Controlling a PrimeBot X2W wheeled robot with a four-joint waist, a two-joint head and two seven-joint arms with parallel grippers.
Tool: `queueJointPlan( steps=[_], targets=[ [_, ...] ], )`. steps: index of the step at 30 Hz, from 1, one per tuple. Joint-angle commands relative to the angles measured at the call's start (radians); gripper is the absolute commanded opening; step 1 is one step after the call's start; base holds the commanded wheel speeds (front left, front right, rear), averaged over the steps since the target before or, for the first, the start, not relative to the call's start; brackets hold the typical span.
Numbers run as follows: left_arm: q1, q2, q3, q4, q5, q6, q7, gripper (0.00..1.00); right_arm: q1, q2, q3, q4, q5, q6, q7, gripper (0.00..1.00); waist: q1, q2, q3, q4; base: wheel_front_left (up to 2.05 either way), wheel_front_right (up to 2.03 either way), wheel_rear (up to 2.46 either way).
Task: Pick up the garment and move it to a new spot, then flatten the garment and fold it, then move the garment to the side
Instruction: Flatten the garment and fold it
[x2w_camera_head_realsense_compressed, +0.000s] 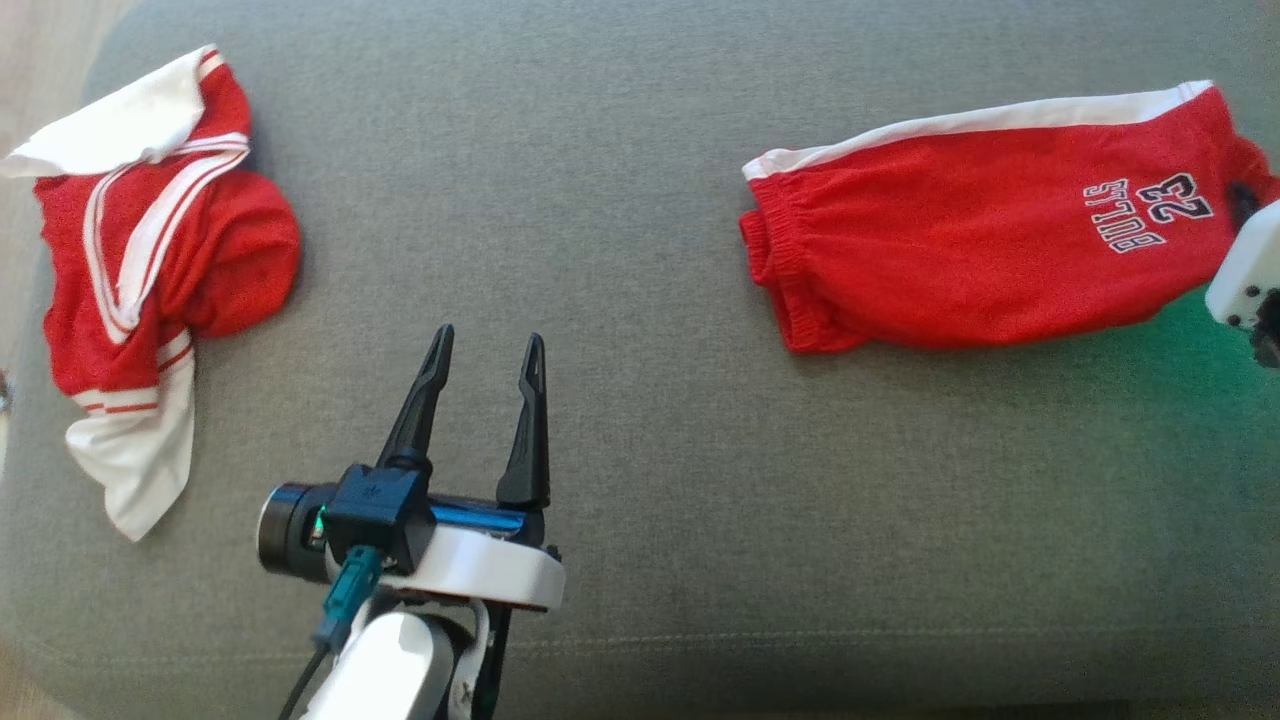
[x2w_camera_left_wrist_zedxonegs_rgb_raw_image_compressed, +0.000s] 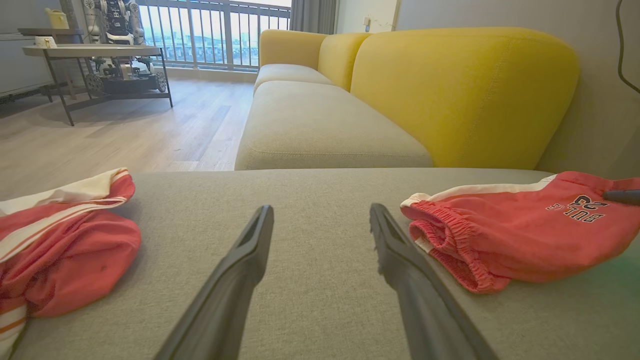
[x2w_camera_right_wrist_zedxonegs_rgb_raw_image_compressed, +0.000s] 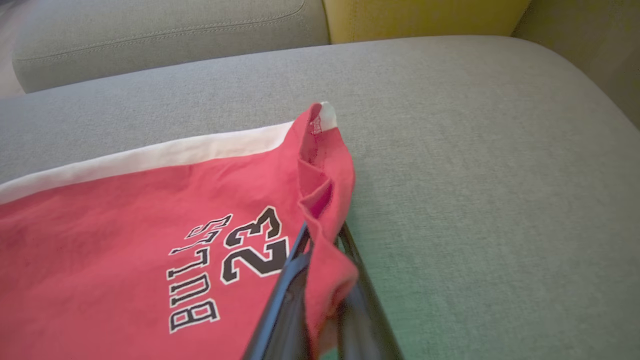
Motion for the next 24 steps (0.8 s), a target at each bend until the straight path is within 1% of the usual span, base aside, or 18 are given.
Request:
queueJointPlan(
  steps=[1, 5, 10, 17, 24],
  targets=[
    [-0.018, 0.014, 0.030, -0.034, 0.013, -0.003, -0.005, 1.00, -0.005, -0.003, 0.010, -0.044, -0.007, 0.000, 0.000, 0.00, 0.0000, 0.0000, -0.004, -0.011, 0.00, 0.00, 0.00],
    [-0.019, 0.013, 0.025, -0.025, 0.013, -0.009, -0.005, 1.00, -0.002, 0.025, 0.020, -0.084, -0.018, 0.000, -0.005, 0.00, 0.0000, 0.0000, -0.010, -0.015, 0.00, 0.00, 0.00],
    [-0.010, 0.015, 0.022, -0.011, 0.007, -0.011, -0.005, 1.00, 0.012, 0.070, 0.081, -0.148, -0.014, 0.000, -0.004, 0.00, 0.0000, 0.0000, -0.030, -0.004, 0.00, 0.00, 0.00],
    [0.002, 0.014, 0.014, 0.001, -0.002, -0.010, -0.005, 1.00, 0.037, 0.125, 0.245, -0.306, 0.013, 0.000, 0.050, 0.00, 0.0000, 0.0000, -0.059, 0.014, 0.00, 0.00, 0.00],
    [0.003, 0.009, 0.004, 0.007, -0.009, -0.013, -0.005, 1.00, 0.083, 0.171, 0.402, -0.441, 0.076, 0.000, 0.130, 0.00, 0.0000, 0.0000, -0.066, 0.041, 0.00, 0.00, 0.00]
  ],
)
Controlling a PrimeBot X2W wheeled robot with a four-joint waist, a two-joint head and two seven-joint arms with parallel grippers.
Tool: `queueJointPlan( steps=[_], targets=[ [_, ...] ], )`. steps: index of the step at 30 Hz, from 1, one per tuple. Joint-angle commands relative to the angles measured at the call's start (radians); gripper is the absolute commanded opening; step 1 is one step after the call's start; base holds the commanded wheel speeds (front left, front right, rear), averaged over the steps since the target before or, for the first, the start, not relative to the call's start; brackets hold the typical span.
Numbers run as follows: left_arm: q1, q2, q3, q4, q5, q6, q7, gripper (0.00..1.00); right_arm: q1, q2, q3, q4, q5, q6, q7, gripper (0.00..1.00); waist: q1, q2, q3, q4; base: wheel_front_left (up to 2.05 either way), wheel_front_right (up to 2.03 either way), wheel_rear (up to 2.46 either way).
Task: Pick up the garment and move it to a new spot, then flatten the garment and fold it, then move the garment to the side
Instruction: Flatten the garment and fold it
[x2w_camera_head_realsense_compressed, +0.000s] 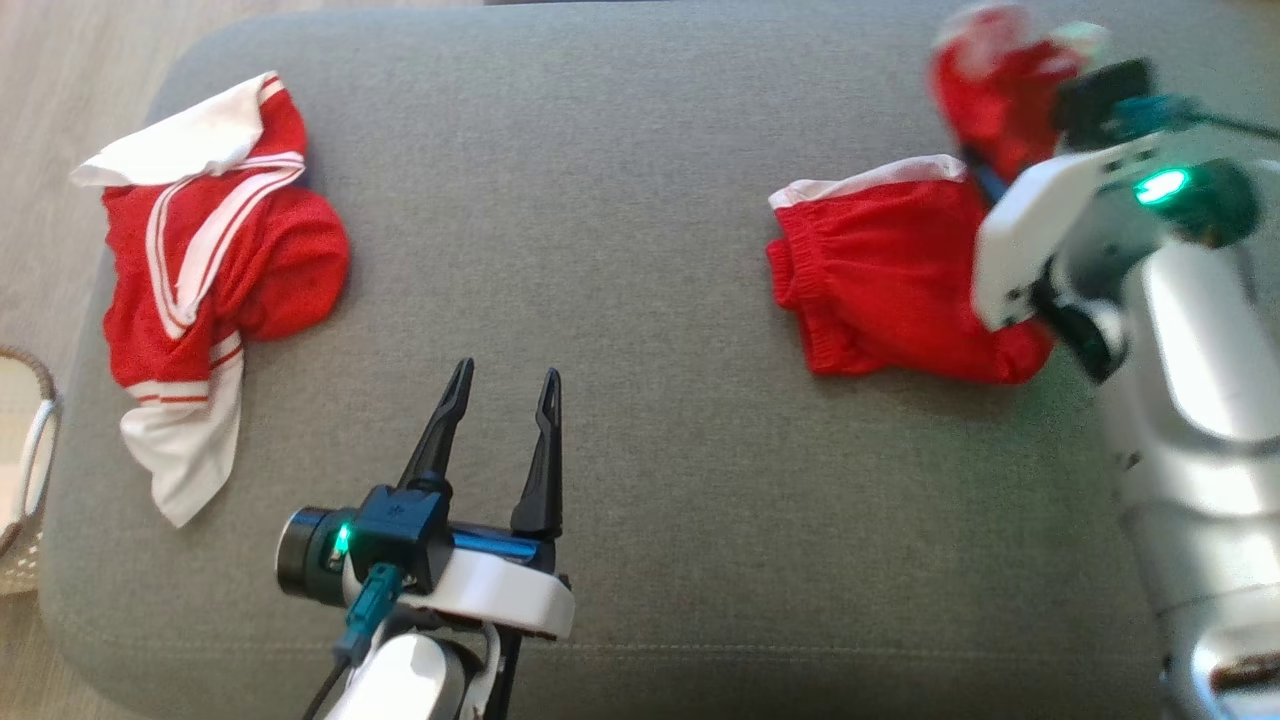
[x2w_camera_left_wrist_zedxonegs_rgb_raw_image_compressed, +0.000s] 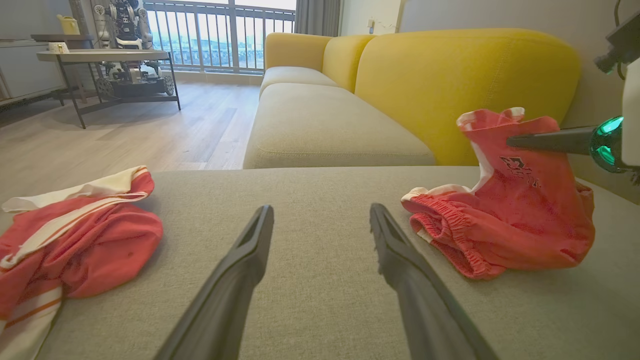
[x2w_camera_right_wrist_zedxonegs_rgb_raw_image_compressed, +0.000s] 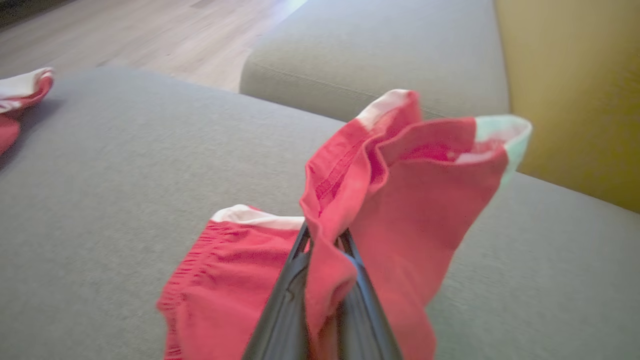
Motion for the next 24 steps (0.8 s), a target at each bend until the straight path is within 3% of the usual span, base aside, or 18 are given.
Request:
queueJointPlan(
  steps=[1, 12, 13, 14, 15, 20, 24],
  targets=[
    [-0.020, 0.007, 0.032, -0.026, -0.007, 0.000, -0.005, 1.00, 0.007, 0.025, 0.057, -0.075, 0.024, 0.000, 0.024, 0.00, 0.0000, 0.0000, 0.002, 0.012, 0.00, 0.00, 0.00],
    [-0.022, -0.001, 0.037, -0.030, -0.012, 0.001, -0.005, 1.00, 0.139, 0.039, 0.188, -0.217, 0.076, 0.000, 0.124, 0.00, 0.0000, 0.0000, 0.023, 0.038, 0.00, 0.00, 0.00],
    [-0.023, -0.002, 0.038, -0.031, -0.012, 0.000, -0.005, 1.00, 0.151, 0.040, 0.189, -0.226, 0.080, 0.000, 0.127, 0.11, 0.0000, 0.0000, 0.024, 0.038, 0.00, 0.00, 0.00],
    [-0.024, -0.003, 0.039, -0.030, -0.012, 0.000, -0.005, 1.00, 0.162, 0.042, 0.187, -0.236, 0.084, 0.000, 0.129, 0.47, 0.0000, 0.0000, 0.025, 0.038, 0.00, 0.00, 0.00],
    [-0.024, -0.004, 0.039, -0.031, -0.012, 0.000, -0.005, 1.00, 0.172, 0.045, 0.181, -0.248, 0.088, 0.000, 0.125, 1.00, 0.0000, 0.0000, 0.025, 0.037, 0.00, 0.00, 0.00],
    [-0.020, -0.004, 0.043, -0.026, -0.011, 0.000, -0.005, 1.00, 0.241, 0.045, 0.126, -0.366, 0.111, 0.000, 0.075, 1.00, 0.0000, 0.0000, 0.009, 0.034, 0.00, 0.00, 0.00],
    [-0.003, 0.000, 0.058, -0.044, -0.005, 0.013, -0.005, 1.00, 0.322, 0.030, 0.004, -0.498, 0.099, 0.000, 0.023, 1.00, 0.0000, 0.0000, -0.011, 0.017, 0.00, 0.00, 0.00]
  ],
)
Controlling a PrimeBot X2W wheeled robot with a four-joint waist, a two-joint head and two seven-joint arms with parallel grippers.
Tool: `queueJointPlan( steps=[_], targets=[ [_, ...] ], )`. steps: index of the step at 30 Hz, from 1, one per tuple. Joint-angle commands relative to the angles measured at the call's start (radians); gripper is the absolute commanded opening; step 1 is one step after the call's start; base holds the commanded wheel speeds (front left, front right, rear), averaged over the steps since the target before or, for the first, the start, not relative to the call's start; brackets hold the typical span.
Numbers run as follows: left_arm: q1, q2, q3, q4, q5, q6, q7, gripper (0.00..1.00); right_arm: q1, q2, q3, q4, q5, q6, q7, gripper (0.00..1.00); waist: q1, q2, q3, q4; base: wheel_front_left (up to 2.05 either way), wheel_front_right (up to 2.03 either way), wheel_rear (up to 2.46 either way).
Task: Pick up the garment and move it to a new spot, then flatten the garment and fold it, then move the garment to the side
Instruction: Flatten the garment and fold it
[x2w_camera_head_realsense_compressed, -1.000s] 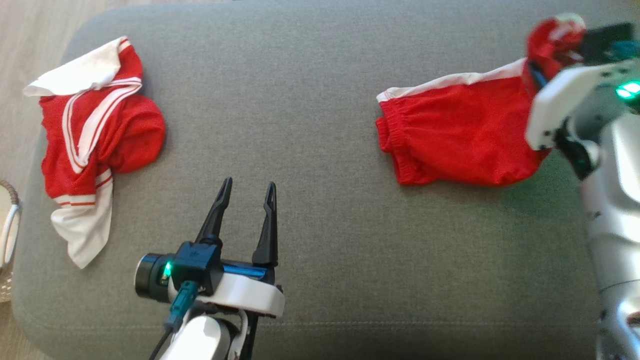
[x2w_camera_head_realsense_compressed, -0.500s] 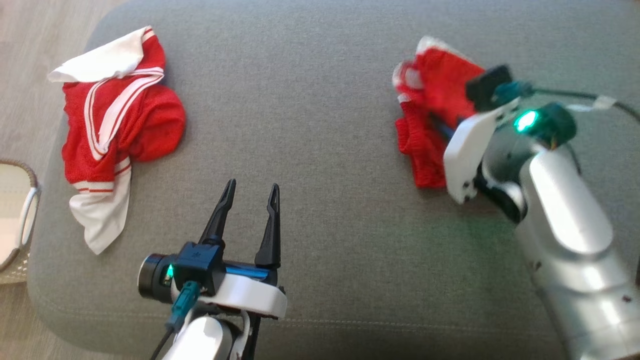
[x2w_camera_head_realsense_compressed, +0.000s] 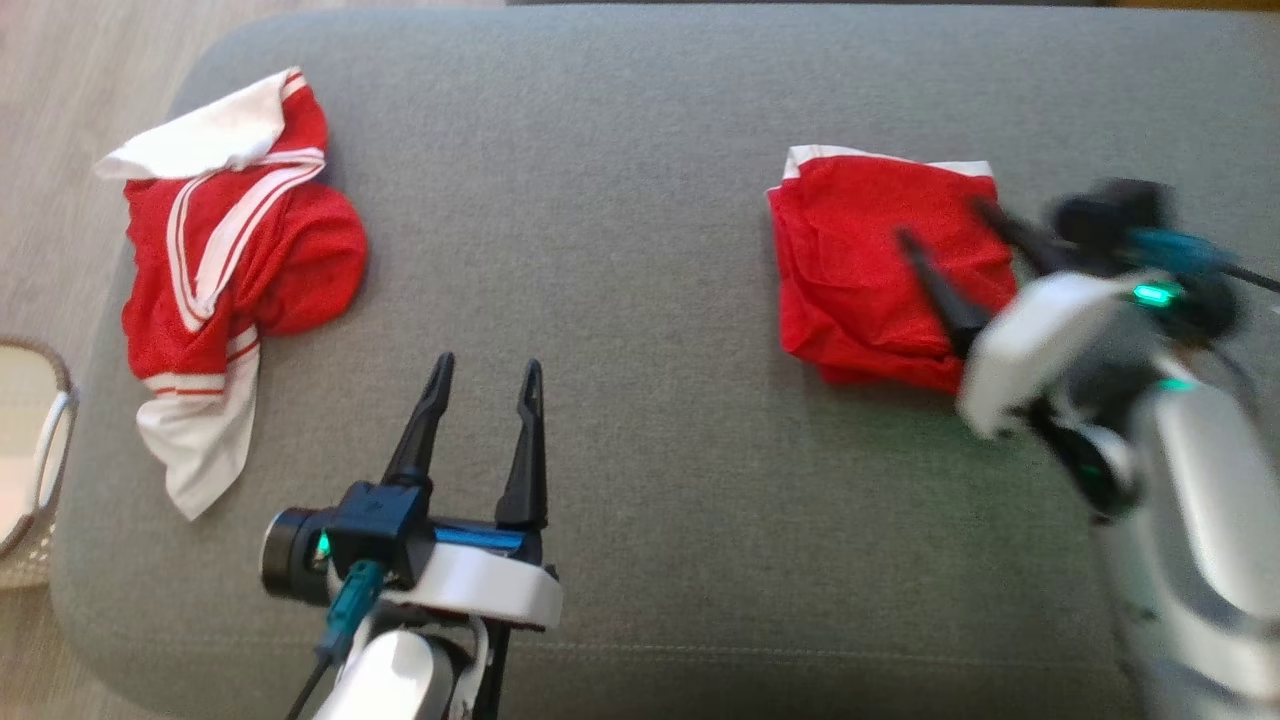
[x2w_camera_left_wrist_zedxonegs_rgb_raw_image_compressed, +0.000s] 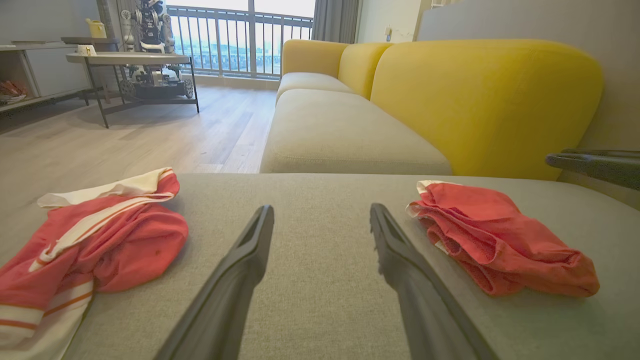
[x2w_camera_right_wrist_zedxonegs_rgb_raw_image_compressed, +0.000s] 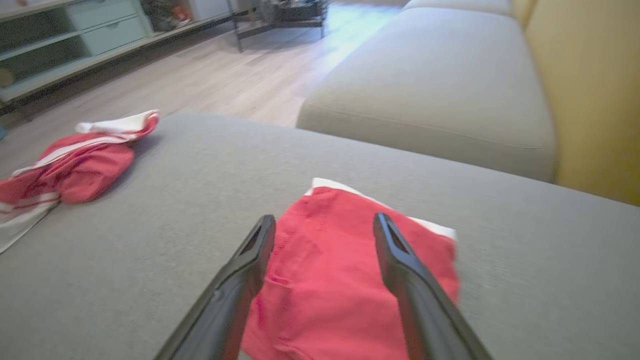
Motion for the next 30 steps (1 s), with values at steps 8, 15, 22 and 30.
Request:
queueJointPlan(
  steps=[8, 15, 22, 30],
  targets=[
    [0.040, 0.021, 0.064, -0.076, 0.018, 0.028, -0.005, 1.00, 0.169, -0.005, -0.204, -0.155, -0.055, 0.000, -0.047, 1.00, 0.0000, 0.0000, -0.036, -0.038, 0.00, 0.00, 0.00],
    [0.049, 0.020, 0.052, -0.083, 0.026, 0.024, -0.005, 1.00, 0.185, 0.007, -0.213, -0.091, -0.090, 0.000, -0.110, 0.00, 0.0000, 0.0000, -0.035, -0.022, 0.00, 0.00, 0.00],
    [0.034, 0.011, 0.025, -0.074, 0.033, 0.010, -0.005, 1.00, 0.030, 0.005, -0.135, 0.127, -0.169, 0.000, -0.203, 0.00, 0.0000, 0.0000, -0.018, 0.030, 0.00, 0.00, 0.00],
    [0.023, -0.005, 0.000, -0.055, 0.031, 0.001, -0.005, 1.00, -0.111, -0.011, -0.090, 0.446, -0.268, 0.000, -0.305, 0.00, 0.0000, 0.0000, -0.013, 0.084, 0.00, 0.00, 0.00]
  ],
)
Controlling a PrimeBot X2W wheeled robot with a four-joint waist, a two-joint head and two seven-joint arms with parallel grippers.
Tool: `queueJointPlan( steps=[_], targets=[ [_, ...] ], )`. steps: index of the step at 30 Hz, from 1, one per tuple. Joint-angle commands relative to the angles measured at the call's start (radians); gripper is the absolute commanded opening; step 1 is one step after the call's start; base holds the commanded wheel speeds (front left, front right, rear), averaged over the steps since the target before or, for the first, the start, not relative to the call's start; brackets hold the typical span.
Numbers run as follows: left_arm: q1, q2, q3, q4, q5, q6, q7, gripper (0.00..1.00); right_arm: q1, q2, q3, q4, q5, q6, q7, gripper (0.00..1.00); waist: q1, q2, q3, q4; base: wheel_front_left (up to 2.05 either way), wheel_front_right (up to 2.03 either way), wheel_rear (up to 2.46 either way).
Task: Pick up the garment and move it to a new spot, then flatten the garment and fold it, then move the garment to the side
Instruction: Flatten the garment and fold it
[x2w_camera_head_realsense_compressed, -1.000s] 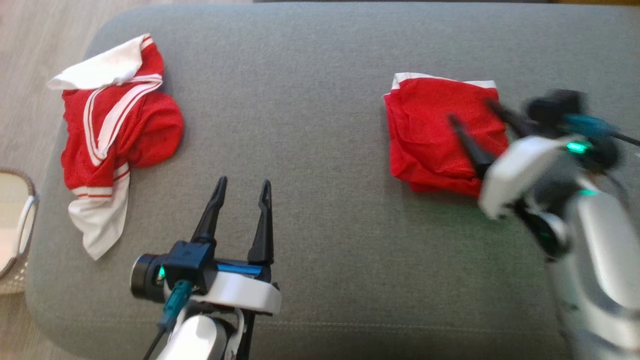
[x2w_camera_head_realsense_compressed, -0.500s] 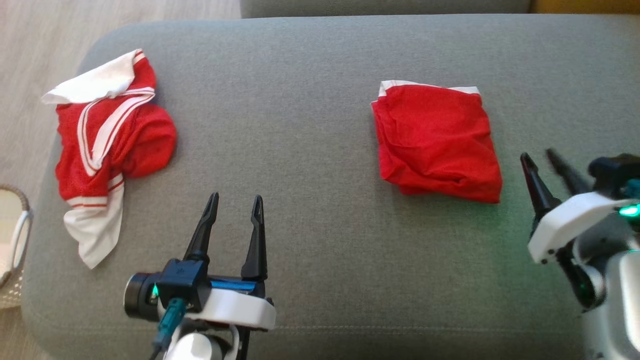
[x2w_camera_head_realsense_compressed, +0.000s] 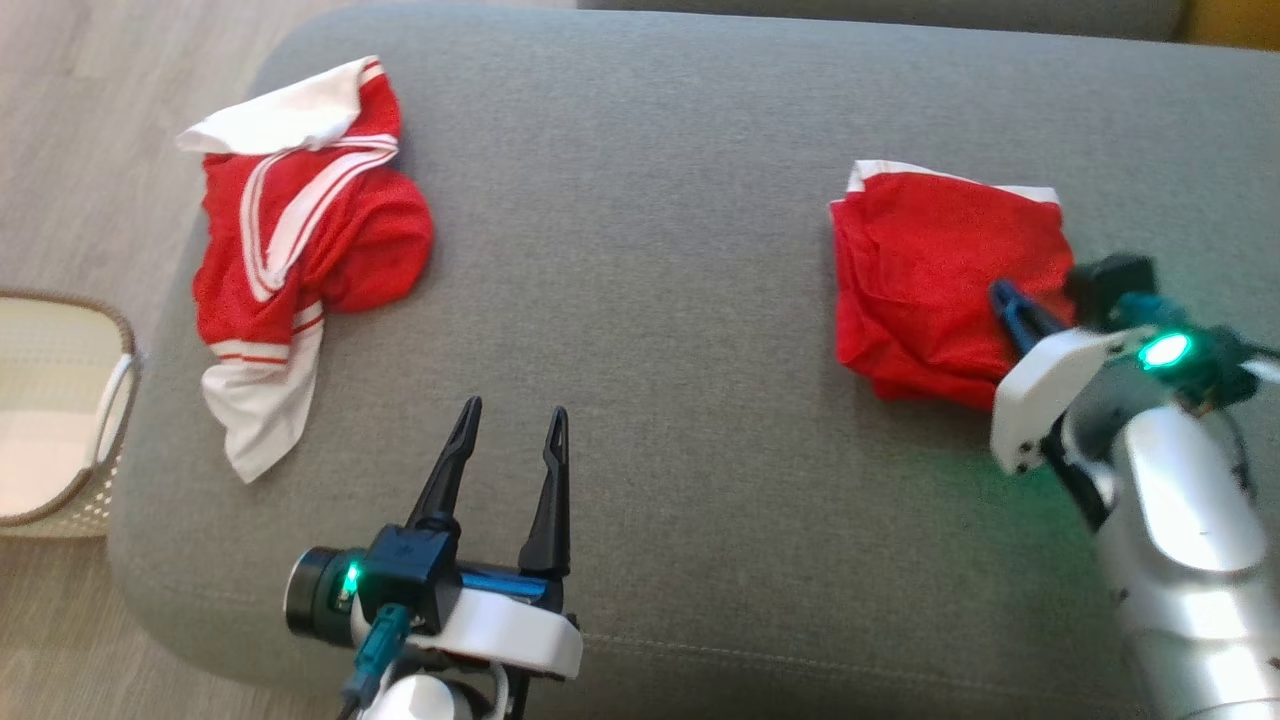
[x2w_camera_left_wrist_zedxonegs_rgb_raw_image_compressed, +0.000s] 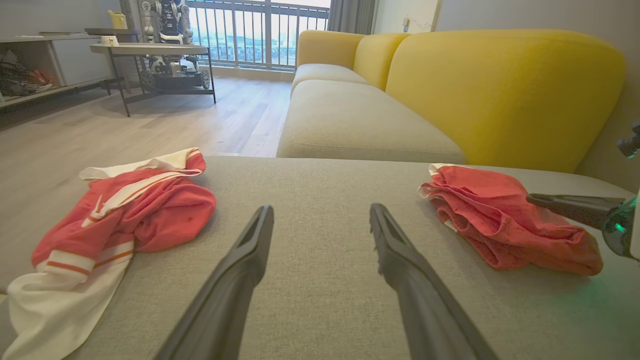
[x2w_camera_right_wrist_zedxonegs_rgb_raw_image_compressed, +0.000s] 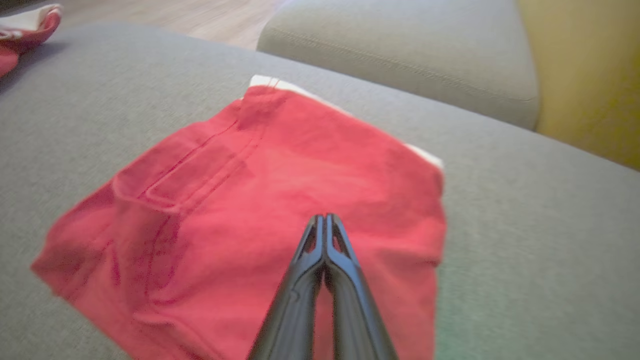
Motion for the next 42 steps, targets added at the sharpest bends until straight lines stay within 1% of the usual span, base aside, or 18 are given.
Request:
queueJointPlan(
  steps=[1, 5, 11, 16, 20, 21, 22, 23, 24, 25, 28, 30, 34, 38, 39, 42],
  targets=[
    [-0.046, -0.001, 0.028, -0.028, 0.009, -0.005, -0.005, 1.00, -0.032, 0.006, 0.027, -0.021, -0.002, -0.001, -0.016, 0.00, -0.0001, 0.0000, -0.001, 0.010, 0.00, 0.00, 0.00],
    [-0.042, 0.000, 0.033, -0.024, 0.005, -0.002, -0.005, 1.00, -0.066, 0.051, 0.088, 0.094, 0.063, -0.001, -0.076, 0.00, -0.0001, 0.0000, -0.005, 0.017, 0.00, 0.00, 0.00],
    [-0.034, 0.005, 0.034, -0.020, 0.007, 0.002, -0.005, 1.00, -0.057, 0.086, 0.261, 0.162, 0.185, -0.001, -0.172, 0.00, -0.0001, 0.0000, -0.029, 0.001, 0.00, 0.00, 0.00],
    [-0.019, 0.011, 0.029, -0.019, 0.005, 0.006, -0.003, 1.00, -0.007, 0.098, 0.396, 0.170, 0.294, -0.001, -0.194, 0.00, -0.0001, 0.0000, -0.063, -0.022, 0.00, 0.00, 0.00],
    [0.002, 0.017, 0.039, -0.022, -0.004, 0.018, -0.001, 1.00, 0.048, 0.101, 0.497, 0.104, 0.404, -0.001, -0.207, 0.00, -0.0001, 0.0000, -0.096, -0.045, 0.00, 0.00, 0.00],
    [0.008, 0.017, 0.046, -0.024, -0.009, 0.024, -0.001, 1.00, 0.059, 0.101, 0.508, 0.082, 0.422, -0.001, -0.217, 0.14, -0.0001, 0.0000, -0.105, -0.051, 0.00, 0.00, 0.00],
    [0.015, 0.017, 0.056, -0.027, -0.015, 0.030, -0.001, 1.00, 0.070, 0.100, 0.507, 0.061, 0.433, -0.001, -0.228, 0.40, -0.0001, 0.0000, -0.113, -0.059, 0.00, 0.00, 0.00],
    [0.023, 0.017, 0.067, -0.032, -0.021, 0.036, -0.002, 1.00, 0.079, 0.095, 0.500, 0.041, 0.438, -0.001, -0.239, 1.00, -0.0001, 0.0000, -0.122, -0.067, 0.00, 0.00, 0.00],
    [0.031, 0.019, 0.078, -0.037, -0.026, 0.042, -0.002, 1.00, 0.088, 0.089, 0.488, 0.019, 0.439, -0.001, -0.250, 1.00, -0.0001, 0.0000, -0.129, -0.076, 0.00, 0.00, 0.00],
    [0.046, 0.027, 0.101, -0.046, -0.034, 0.051, -0.003, 1.00, 0.108, 0.078, 0.441, -0.026, 0.429, -0.001, -0.266, 1.00, -0.0001, 0.0000, -0.145, -0.093, 0.00, 0.00, 0.00],
    [0.070, 0.038, 0.134, -0.065, -0.037, 0.065, -0.004, 1.00, 0.151, 0.064, 0.344, -0.105, 0.384, -0.001, -0.278, 1.00, -0.0001, 0.0000, -0.169, -0.119, 0.00, 0.00, 0.00],
    [0.088, 0.045, 0.154, -0.079, -0.037, 0.071, -0.004, 1.00, 0.193, 0.065, 0.276, -0.170, 0.357, -0.001, -0.280, 1.00, -0.0001, 0.0000, -0.182, -0.136, 0.00, 0.00, 0.00],
    [0.122, 0.054, 0.194, -0.126, -0.014, 0.081, -0.005, 1.00, 0.283, 0.064, 0.181, -0.328, 0.317, -0.001, -0.281, 1.00, -0.0001, 0.0000, -0.194, -0.176, 0.00, 0.00, 0.00],
    [0.162, 0.058, 0.223, -0.154, 0.003, 0.063, -0.005, 1.00, 0.367, 0.055, 0.110, -0.433, 0.263, -0.001, -0.281, 1.00, -0.0001, 0.0000, -0.203, -0.210, 0.00, 0.00, 0.00],
    [0.162, 0.058, 0.223, -0.154, 0.003, 0.063, -0.005, 1.00, 0.367, 0.055, 0.110, -0.433, 0.263, -0.001, -0.281, 1.00, -0.0001, 0.0000, -0.203, -0.210, 0.00, 0.00, 0.00],
    [0.189, 0.059, 0.231, -0.143, 0.012, 0.034, -0.005, 1.00, 0.431, 0.056, 0.063, -0.475, 0.209, -0.001, -0.281, 1.00, -0.0001, 0.0000, -0.214, -0.223, 0.00, 0.00, 0.00]
  ],
)
